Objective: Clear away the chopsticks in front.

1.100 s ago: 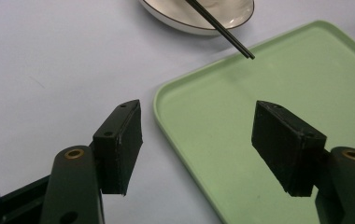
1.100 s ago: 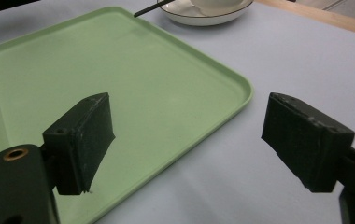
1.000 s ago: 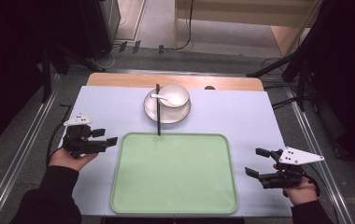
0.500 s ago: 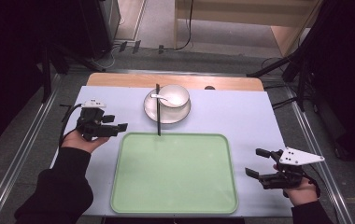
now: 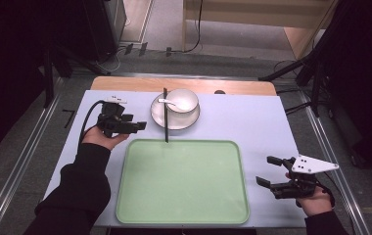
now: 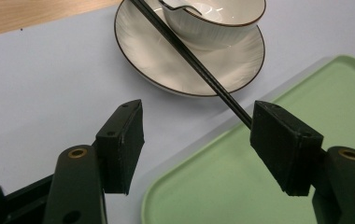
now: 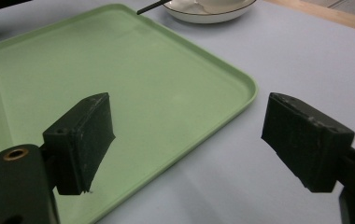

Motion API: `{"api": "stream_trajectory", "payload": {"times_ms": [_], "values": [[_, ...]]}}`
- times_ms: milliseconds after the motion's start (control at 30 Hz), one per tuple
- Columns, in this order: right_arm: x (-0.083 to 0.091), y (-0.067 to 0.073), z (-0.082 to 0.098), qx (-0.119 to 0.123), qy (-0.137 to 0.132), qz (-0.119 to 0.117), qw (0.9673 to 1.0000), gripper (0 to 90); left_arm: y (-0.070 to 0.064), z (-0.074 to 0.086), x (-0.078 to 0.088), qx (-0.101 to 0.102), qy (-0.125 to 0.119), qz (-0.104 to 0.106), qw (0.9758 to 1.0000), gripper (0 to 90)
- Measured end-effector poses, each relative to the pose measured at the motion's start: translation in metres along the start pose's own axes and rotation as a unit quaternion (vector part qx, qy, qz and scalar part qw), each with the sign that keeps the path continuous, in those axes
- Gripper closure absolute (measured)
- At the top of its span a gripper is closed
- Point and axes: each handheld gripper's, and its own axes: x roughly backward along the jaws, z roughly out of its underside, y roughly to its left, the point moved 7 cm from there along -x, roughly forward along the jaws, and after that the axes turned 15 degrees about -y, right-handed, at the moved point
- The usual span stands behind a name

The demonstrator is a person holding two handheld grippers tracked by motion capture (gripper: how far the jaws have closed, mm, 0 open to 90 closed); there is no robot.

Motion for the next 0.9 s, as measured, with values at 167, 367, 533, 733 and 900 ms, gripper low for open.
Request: {"api": "stream_trajectory", "payload": {"times_ms": [167, 367, 533, 733, 900], "values": [[-0.001, 0.0, -0.001, 0.002, -0.002, -0.003, 1.0, 17.2, -0.001, -0.006, -0.012, -0.004, 0.002, -0.004, 1.0, 37.2], [-0.001, 0.0, -0.001, 0.002, -0.004, -0.003, 1.0, 17.2, -0.002, -0.012, -0.031, -0.011, 0.01, -0.018, 0.9997, 39.8], [0.0, 0.0, -0.001, 0.0, -0.004, 0.0, 1.0, 17.2, -0.003, -0.011, -0.048, -0.013, 0.019, -0.027, 0.9994, 40.8], [0.0, -0.001, -0.002, 0.001, -0.004, 0.001, 1.0, 17.2, -0.007, -0.005, -0.069, -0.01, 0.028, -0.033, 0.999, 43.5], [0.0, 0.0, -0.002, 0.001, -0.004, 0.0, 1.0, 17.1, -0.008, -0.002, -0.081, 0.011, 0.027, -0.04, 0.9988, 45.2]]}}
